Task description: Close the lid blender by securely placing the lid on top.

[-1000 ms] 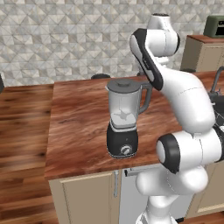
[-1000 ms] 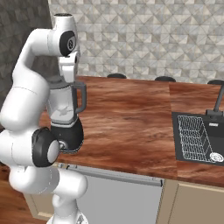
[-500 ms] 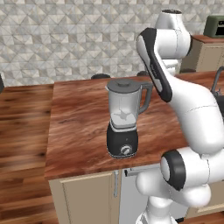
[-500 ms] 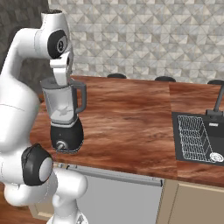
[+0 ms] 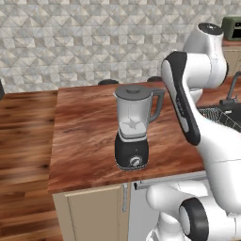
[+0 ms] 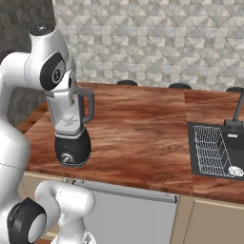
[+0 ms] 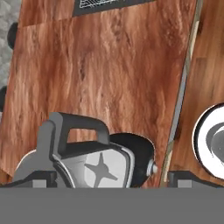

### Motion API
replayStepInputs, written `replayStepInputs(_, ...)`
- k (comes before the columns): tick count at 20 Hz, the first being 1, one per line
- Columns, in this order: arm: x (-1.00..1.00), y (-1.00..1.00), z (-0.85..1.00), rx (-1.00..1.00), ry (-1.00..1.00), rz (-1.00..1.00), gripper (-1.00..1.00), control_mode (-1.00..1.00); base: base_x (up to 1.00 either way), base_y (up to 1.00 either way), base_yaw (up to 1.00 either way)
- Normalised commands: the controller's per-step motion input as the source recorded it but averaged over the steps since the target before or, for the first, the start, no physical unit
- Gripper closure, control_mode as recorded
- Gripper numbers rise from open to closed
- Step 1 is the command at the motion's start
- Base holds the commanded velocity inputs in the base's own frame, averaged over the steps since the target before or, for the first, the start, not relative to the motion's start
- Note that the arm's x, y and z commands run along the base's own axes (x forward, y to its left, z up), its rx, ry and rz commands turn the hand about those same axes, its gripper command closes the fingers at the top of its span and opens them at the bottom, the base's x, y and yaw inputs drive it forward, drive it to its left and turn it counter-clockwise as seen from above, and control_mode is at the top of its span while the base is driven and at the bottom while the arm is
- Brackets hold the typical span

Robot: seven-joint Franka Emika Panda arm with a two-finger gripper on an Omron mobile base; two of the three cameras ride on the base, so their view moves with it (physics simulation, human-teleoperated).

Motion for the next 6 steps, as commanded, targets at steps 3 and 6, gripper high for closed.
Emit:
replayStepInputs(3,0.00,0.00,0.00,0.00,0.00,0.00,-1.00,-1.00,0.00,0.00,0.00)
replayStepInputs(6,0.00,0.00,0.00,0.00,0.00,0.00,-1.00,-1.00,0.00,0.00,0.00)
